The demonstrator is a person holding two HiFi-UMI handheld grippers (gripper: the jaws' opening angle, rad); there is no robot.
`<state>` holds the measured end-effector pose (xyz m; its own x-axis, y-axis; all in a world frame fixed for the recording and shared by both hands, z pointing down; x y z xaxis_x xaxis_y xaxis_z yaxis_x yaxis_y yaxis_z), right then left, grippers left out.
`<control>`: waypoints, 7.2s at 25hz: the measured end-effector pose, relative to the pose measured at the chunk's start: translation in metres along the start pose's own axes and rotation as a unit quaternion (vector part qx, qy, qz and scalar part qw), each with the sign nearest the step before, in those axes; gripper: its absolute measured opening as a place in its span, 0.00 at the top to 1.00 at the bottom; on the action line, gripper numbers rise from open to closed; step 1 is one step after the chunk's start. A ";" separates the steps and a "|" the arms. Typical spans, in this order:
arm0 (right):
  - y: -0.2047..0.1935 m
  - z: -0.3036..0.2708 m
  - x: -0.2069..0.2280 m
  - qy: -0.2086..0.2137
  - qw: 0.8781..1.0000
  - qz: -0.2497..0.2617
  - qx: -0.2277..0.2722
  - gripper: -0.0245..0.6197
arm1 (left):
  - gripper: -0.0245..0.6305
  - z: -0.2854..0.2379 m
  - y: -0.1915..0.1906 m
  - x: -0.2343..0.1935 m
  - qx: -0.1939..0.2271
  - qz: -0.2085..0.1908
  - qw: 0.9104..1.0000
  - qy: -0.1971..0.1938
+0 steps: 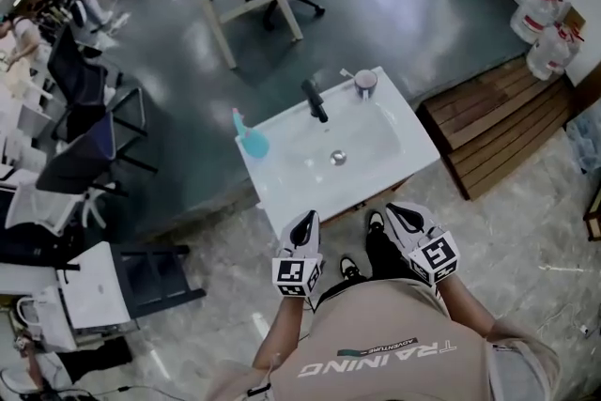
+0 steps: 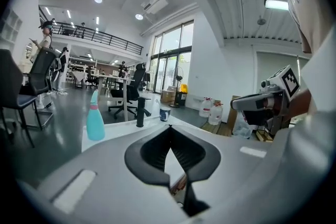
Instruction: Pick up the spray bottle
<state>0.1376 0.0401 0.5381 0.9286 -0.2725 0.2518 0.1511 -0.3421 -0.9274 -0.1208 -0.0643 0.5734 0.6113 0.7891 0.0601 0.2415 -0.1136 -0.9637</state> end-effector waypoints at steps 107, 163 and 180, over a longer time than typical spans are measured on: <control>0.114 -0.235 0.079 0.111 0.989 0.069 -0.064 0.96 | 0.73 -0.148 -0.024 -0.241 -0.070 0.009 0.969 0.237; 0.146 -0.207 0.087 0.147 0.986 0.070 0.037 0.96 | 0.74 -0.058 0.100 -0.154 0.050 -0.022 0.975 0.215; 0.143 -0.205 0.095 0.132 0.988 0.067 0.040 0.96 | 0.74 -0.061 0.104 -0.158 0.064 -0.023 0.974 0.215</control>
<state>0.1779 -0.2191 0.4859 0.8231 -0.5390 0.1789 0.0688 -0.2182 -0.9735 -0.1460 -0.2377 0.4794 0.8676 0.4630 0.1814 0.1971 0.0148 -0.9803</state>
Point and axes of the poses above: the fingertips, and each gripper's own axes: z backward along the fingers, x to its right, y out of its top, the point moved 10 cm from there along z, backward along the fingers, and after that the axes turned 11 degrees about -z, right-handed, at the moved point
